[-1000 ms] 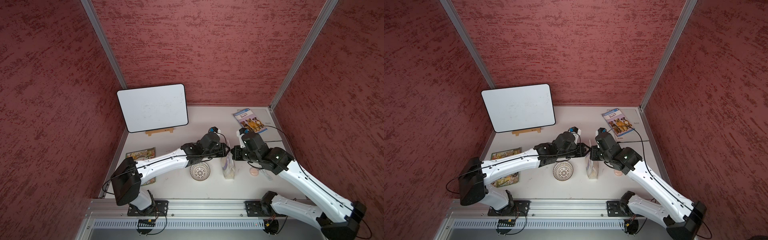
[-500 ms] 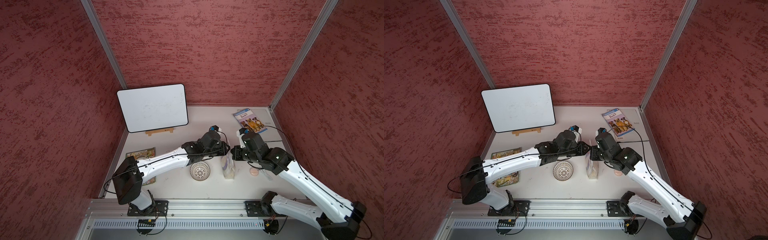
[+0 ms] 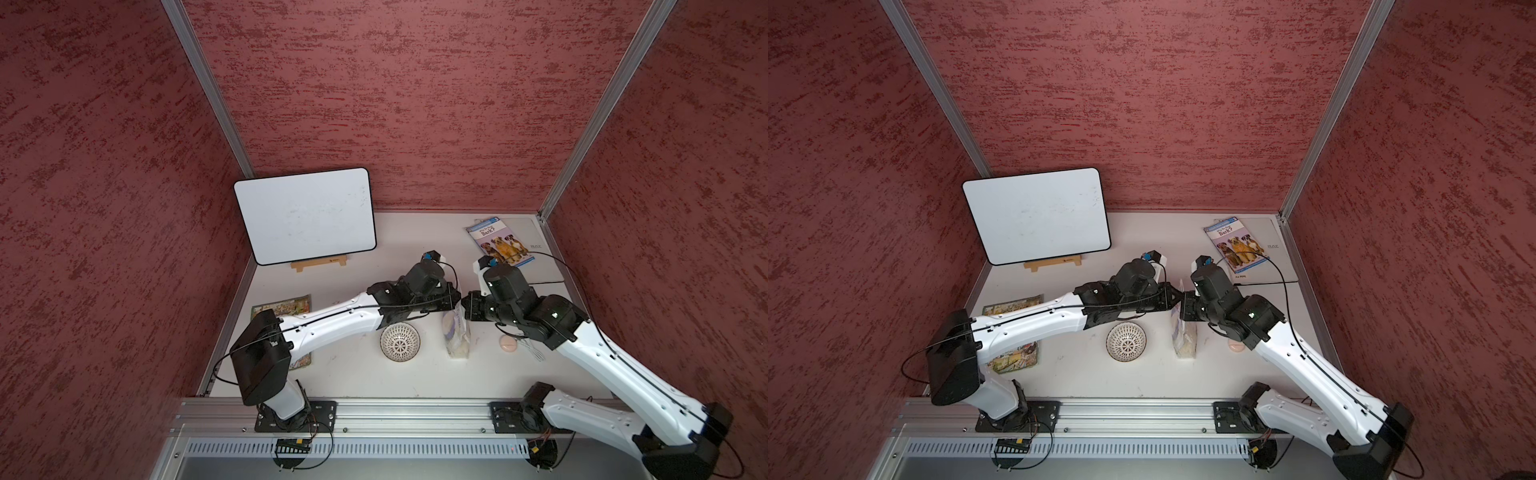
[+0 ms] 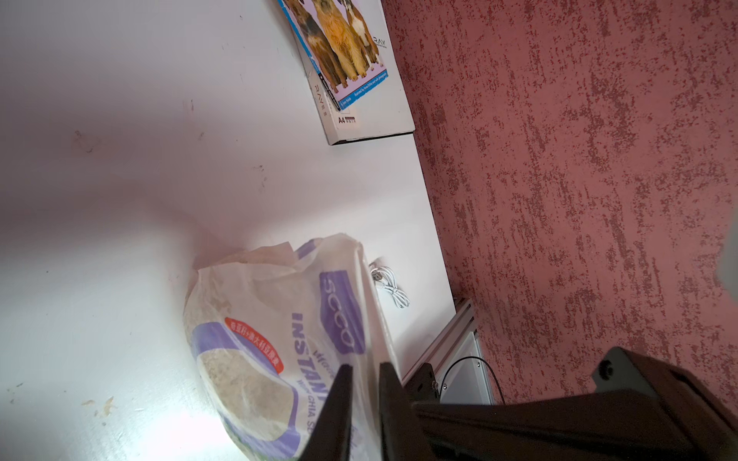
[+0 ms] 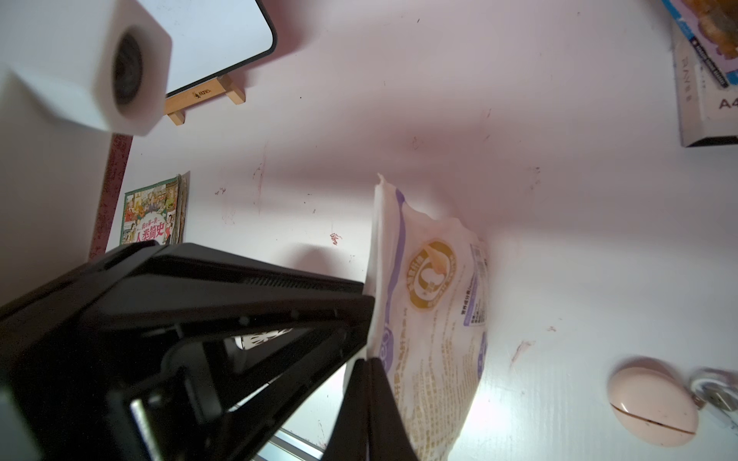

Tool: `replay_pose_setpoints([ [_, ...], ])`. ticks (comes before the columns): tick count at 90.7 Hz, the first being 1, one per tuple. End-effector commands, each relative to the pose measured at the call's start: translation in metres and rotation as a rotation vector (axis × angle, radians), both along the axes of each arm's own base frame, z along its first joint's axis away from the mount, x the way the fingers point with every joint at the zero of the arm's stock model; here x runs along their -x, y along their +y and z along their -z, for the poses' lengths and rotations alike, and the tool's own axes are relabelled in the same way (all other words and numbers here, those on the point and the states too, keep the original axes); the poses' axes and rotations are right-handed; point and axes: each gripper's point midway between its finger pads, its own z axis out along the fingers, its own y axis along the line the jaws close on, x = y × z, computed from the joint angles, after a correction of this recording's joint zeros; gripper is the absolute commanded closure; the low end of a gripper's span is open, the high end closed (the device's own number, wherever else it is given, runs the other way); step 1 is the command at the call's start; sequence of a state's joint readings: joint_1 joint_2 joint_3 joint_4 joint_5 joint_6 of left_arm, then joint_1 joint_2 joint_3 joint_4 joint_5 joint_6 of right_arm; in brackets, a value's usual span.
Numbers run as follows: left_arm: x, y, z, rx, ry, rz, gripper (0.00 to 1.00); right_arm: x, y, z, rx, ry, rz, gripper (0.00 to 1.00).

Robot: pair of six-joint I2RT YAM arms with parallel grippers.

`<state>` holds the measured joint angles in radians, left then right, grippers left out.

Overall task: Pour the oats into the breakfast bowl
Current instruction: Open the oats bag at the center of the board.

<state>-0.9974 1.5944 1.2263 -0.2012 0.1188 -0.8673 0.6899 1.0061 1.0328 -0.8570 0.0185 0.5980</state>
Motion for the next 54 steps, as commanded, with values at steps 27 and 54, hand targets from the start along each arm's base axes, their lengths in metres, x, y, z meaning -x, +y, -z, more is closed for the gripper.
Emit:
replay_pose_setpoints([
  [27, 0.000, 0.001, 0.006, -0.024, 0.013, -0.018, 1.00, -0.001, -0.012, 0.004, 0.034, -0.001, 0.052, 1.00],
  [54, 0.005, -0.003, 0.001, -0.026, 0.001, -0.009, 1.00, -0.002, -0.010, 0.007, 0.034, 0.007, 0.050, 1.00],
])
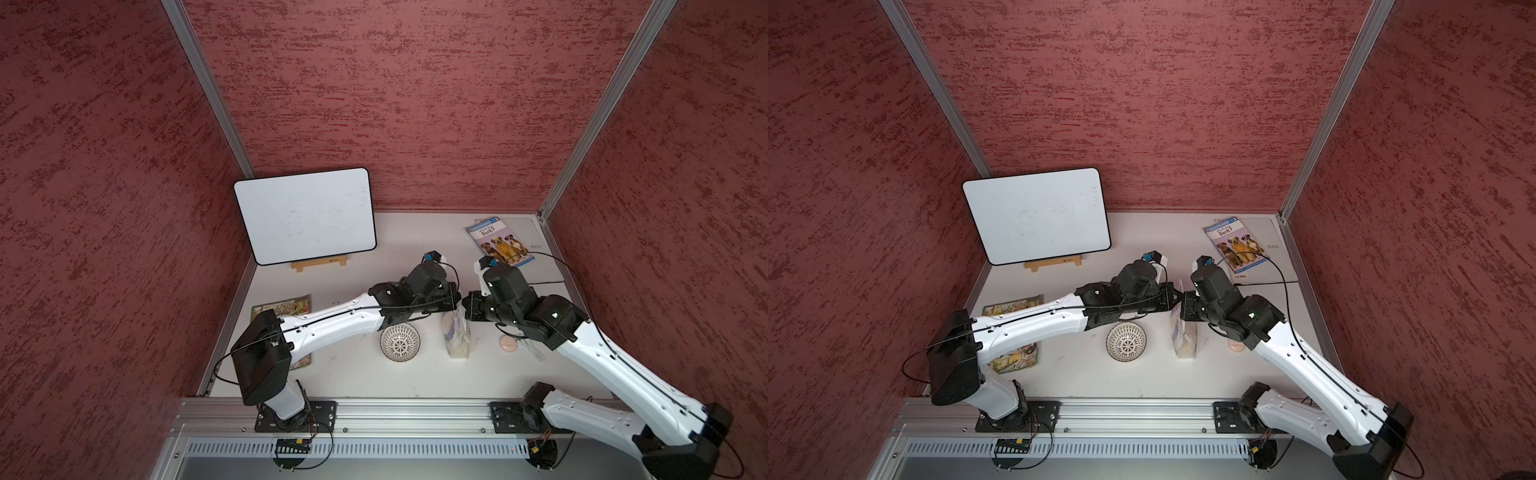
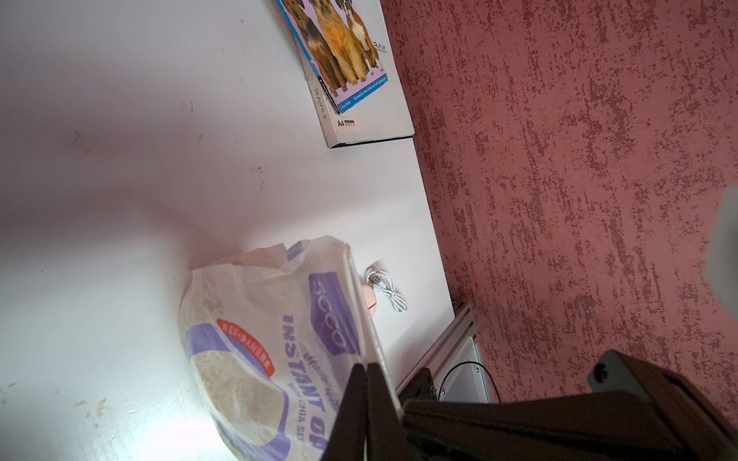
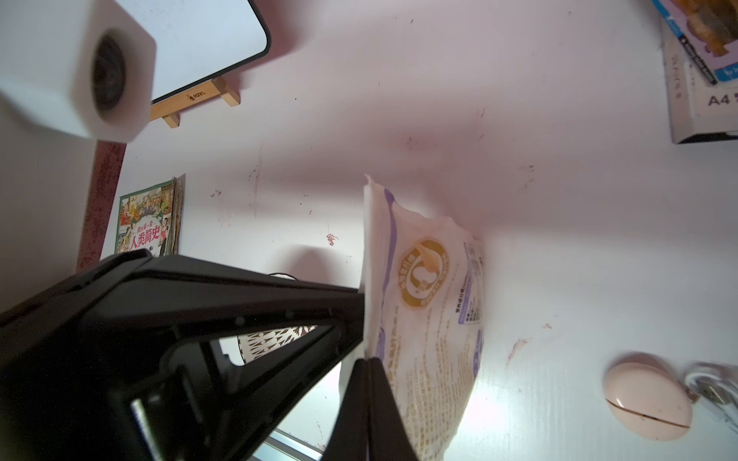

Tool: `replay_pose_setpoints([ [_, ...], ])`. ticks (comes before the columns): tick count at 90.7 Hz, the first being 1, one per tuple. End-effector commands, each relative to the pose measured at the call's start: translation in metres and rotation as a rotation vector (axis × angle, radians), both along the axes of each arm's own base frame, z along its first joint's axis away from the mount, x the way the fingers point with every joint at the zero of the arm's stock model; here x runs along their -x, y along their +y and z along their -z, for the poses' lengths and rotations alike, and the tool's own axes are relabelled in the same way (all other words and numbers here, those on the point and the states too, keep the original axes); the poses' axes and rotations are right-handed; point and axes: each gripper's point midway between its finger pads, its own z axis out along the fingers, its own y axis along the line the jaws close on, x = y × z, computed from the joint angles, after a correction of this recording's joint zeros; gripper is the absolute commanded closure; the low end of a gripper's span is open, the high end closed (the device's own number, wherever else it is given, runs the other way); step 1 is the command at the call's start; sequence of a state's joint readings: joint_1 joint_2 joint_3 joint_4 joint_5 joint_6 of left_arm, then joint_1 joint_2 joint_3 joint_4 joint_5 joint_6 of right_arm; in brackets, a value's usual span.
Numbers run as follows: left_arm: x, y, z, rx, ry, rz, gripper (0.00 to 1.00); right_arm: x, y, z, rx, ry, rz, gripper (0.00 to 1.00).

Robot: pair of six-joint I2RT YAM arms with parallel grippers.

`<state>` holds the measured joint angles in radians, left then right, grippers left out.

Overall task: Pour the oats into the breakfast bowl
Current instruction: Open the oats bag at the center of the board.

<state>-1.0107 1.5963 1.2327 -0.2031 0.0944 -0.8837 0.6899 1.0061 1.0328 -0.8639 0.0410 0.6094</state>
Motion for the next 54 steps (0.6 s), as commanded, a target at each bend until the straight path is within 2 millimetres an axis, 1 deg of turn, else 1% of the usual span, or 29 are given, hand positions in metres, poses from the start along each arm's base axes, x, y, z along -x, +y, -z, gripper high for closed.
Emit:
replay_pose_setpoints([
  [1, 0.003, -0.001, 0.002, -0.027, 0.001, 0.006, 1.00, -0.001, -0.006, 0.007, 0.022, 0.008, 0.025, 1.00],
  [26, 0.005, -0.002, -0.002, -0.023, -0.005, 0.010, 1.00, -0.002, -0.003, 0.010, 0.020, 0.016, 0.020, 1.00],
  [29, 0.003, 0.002, -0.001, -0.038, -0.007, 0.000, 1.00, -0.003, -0.007, 0.011, 0.040, 0.013, 0.039, 1.00],
  [33, 0.001, 0.012, 0.000, -0.069, -0.019, -0.018, 1.00, -0.004, -0.019, 0.012, 0.087, 0.007, 0.085, 1.00],
  [38, -0.003, 0.032, 0.002, -0.109, -0.031, -0.060, 1.00, -0.004, -0.037, 0.011, 0.148, -0.008, 0.139, 1.00],
  [42, -0.006, 0.048, 0.005, -0.114, -0.025, -0.095, 1.00, -0.002, -0.045, 0.009, 0.173, -0.018, 0.157, 1.00],
  [47, -0.009, 0.060, 0.007, -0.091, -0.010, -0.117, 1.00, -0.001, -0.047, 0.007, 0.176, -0.024, 0.160, 1.00],
  [54, -0.008, 0.059, 0.008, -0.084, -0.008, -0.109, 1.00, 0.000, -0.041, 0.007, 0.152, -0.022, 0.135, 1.00],
])
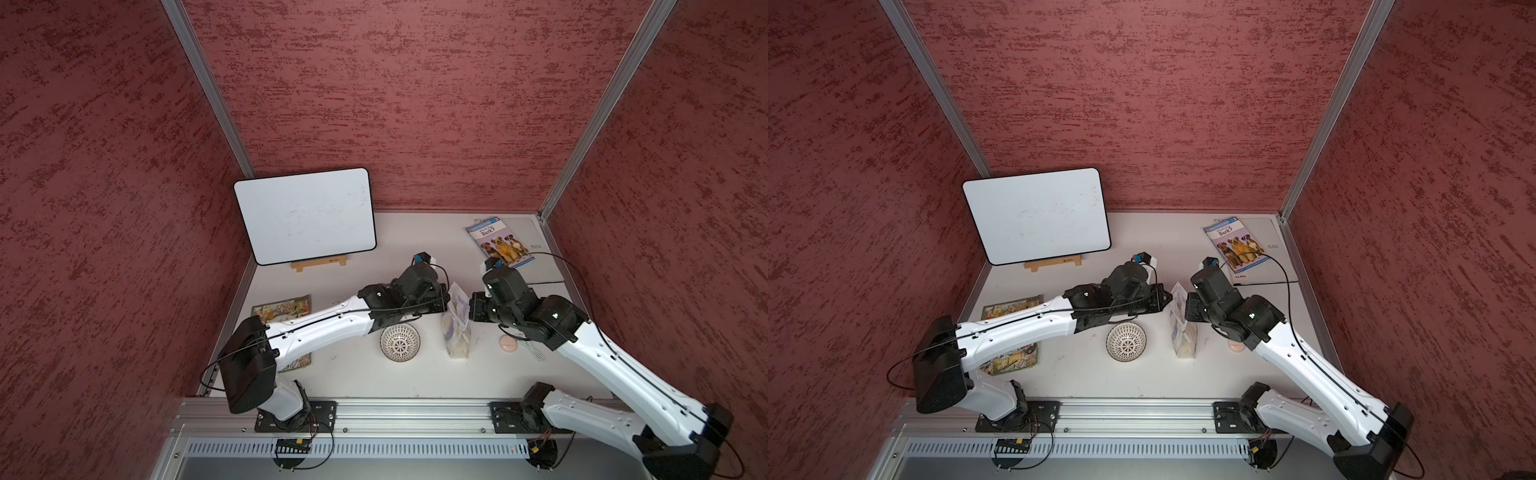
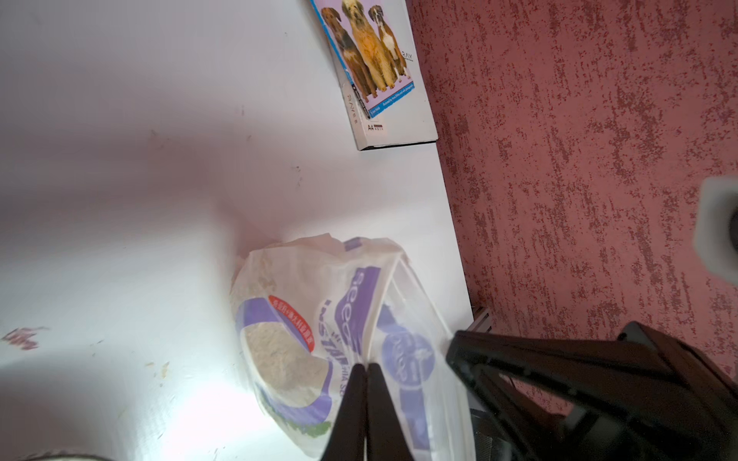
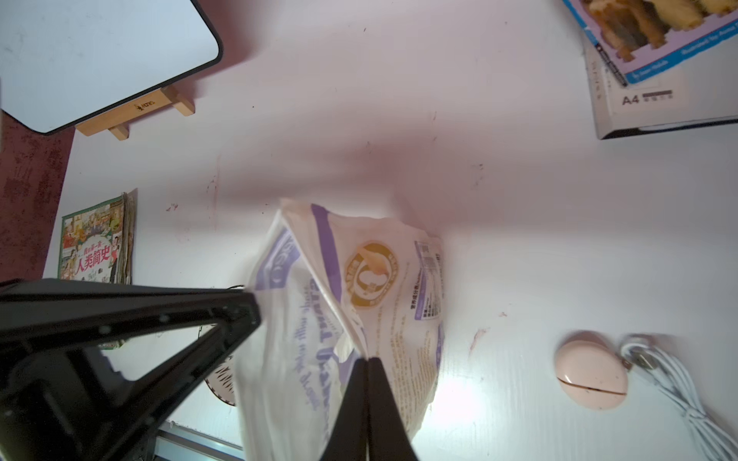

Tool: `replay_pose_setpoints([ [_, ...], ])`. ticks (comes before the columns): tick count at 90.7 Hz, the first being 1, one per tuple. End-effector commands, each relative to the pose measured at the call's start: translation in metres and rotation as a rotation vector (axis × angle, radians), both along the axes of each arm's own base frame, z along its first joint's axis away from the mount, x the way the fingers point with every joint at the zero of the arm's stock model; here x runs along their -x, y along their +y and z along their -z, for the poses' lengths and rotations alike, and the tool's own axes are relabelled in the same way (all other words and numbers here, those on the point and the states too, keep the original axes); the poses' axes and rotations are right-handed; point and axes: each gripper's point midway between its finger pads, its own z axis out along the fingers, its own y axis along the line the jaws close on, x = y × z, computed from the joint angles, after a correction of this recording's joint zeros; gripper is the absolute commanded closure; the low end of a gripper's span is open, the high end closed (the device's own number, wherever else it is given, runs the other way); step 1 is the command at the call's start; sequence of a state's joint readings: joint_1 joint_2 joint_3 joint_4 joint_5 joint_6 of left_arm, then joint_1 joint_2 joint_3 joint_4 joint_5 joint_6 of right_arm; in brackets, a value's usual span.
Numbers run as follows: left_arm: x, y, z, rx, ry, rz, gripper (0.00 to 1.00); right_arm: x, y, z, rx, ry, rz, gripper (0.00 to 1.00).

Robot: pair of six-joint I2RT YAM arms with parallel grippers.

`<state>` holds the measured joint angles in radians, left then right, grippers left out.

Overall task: Pour the oats into the breakfast bowl
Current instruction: Open the oats bag at the center of the board.

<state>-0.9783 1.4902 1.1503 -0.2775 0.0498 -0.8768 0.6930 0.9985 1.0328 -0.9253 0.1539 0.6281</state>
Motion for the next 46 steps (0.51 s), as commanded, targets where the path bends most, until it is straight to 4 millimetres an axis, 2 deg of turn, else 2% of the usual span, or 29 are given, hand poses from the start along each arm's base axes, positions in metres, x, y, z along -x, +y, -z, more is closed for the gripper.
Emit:
replay_pose_setpoints([
  [1, -0.007, 0.017, 0.002, -0.027, -0.011, -0.039, 1.00, 0.001, -0.017, 0.001, 0.058, -0.015, 0.049, 1.00],
  [10, -0.004, 0.009, 0.000, -0.035, -0.018, -0.016, 1.00, 0.000, -0.011, -0.002, 0.030, -0.019, 0.032, 1.00],
  [42, -0.001, 0.002, -0.009, -0.026, -0.030, 0.000, 1.00, -0.001, -0.001, -0.010, 0.025, -0.014, -0.016, 1.00],
  [46, 0.000, -0.001, -0.013, -0.041, -0.035, 0.001, 1.00, -0.001, -0.003, -0.011, 0.051, -0.011, -0.018, 0.92],
])
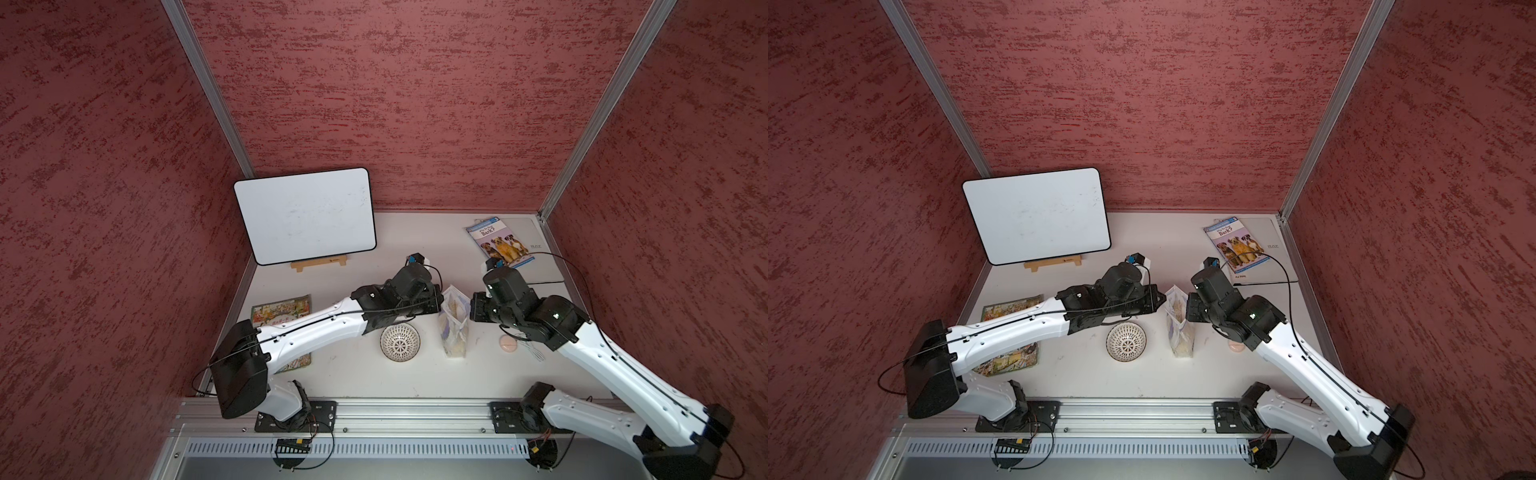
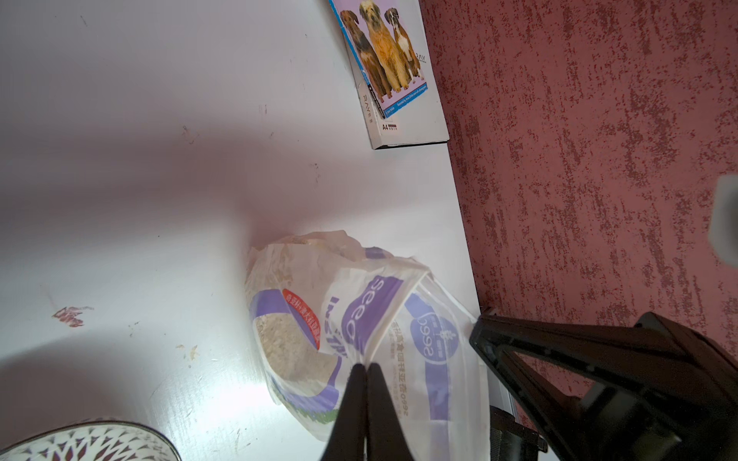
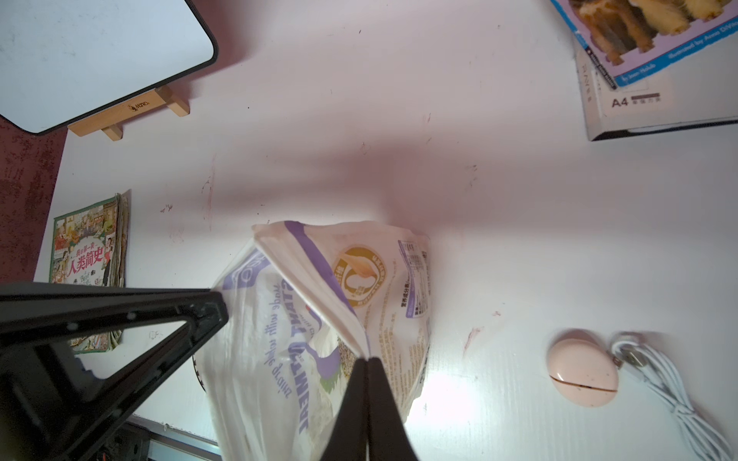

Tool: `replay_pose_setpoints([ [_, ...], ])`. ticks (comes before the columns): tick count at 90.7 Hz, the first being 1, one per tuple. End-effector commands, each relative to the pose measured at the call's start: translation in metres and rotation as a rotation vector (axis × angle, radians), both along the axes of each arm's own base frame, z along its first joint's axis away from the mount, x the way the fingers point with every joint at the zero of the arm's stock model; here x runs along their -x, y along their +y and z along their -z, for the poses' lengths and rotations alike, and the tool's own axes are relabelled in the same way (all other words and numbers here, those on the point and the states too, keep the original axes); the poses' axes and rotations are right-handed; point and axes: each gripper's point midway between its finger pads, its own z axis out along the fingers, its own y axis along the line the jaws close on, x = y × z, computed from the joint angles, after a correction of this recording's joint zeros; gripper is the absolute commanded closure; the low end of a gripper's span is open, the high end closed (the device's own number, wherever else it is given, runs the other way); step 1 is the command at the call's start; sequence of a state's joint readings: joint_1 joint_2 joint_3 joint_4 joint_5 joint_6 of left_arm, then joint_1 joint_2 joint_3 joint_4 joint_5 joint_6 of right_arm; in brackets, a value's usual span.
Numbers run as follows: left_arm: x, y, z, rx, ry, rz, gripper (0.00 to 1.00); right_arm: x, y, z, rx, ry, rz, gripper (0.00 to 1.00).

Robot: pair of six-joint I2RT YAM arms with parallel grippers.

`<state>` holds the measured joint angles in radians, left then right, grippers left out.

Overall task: Pour the oats into the breakfast bowl
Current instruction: Open the oats bag at the center of the board.

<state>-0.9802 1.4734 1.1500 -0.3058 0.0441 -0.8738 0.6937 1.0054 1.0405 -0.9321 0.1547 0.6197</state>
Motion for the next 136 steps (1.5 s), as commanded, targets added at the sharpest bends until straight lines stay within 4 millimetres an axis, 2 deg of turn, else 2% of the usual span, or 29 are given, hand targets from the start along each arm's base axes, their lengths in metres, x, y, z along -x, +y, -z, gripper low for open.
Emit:
replay_pose_setpoints([
  [1, -0.003, -0.007, -0.012, -0.033, -0.038, 0.004, 1.00, 0.000, -0.003, -0.012, 0.046, -0.013, -0.012, 0.90],
  [12, 0.001, -0.016, -0.020, -0.066, -0.062, 0.021, 1.00, 0.000, -0.004, -0.015, 0.073, -0.011, -0.025, 0.73],
  [19, 0.001, -0.021, -0.020, -0.058, -0.060, 0.028, 1.00, 0.001, -0.002, -0.013, 0.080, -0.002, -0.031, 0.66],
  [47, 0.004, -0.025, -0.024, -0.052, -0.064, 0.032, 1.00, 0.002, 0.020, -0.003, 0.068, 0.025, -0.085, 0.65],
  [54, 0.003, -0.023, -0.026, -0.054, -0.070, 0.026, 1.00, 0.001, 0.024, 0.001, 0.080, 0.032, -0.091, 0.67],
  [61, 0.002, -0.020, -0.029, -0.060, -0.076, 0.017, 1.00, -0.002, 0.024, 0.005, 0.098, 0.043, -0.079, 0.76],
  [78, -0.002, -0.008, -0.030, -0.091, -0.080, -0.010, 1.00, -0.007, 0.007, -0.001, 0.163, 0.012, -0.007, 0.93],
  [91, -0.006, 0.010, -0.030, -0.136, -0.088, -0.043, 1.00, -0.011, -0.006, -0.010, 0.215, -0.019, 0.036, 0.99],
  [103, -0.010, 0.030, -0.033, -0.168, -0.102, -0.081, 1.00, -0.013, -0.012, -0.014, 0.237, -0.033, 0.055, 1.00],
  [115, -0.010, 0.032, -0.034, -0.172, -0.104, -0.070, 1.00, -0.016, -0.001, -0.015, 0.192, -0.039, 0.035, 1.00],
  [136, -0.005, 0.008, -0.021, -0.178, -0.062, 0.018, 0.76, -0.025, 0.039, -0.017, 0.051, -0.049, -0.055, 1.00],
])
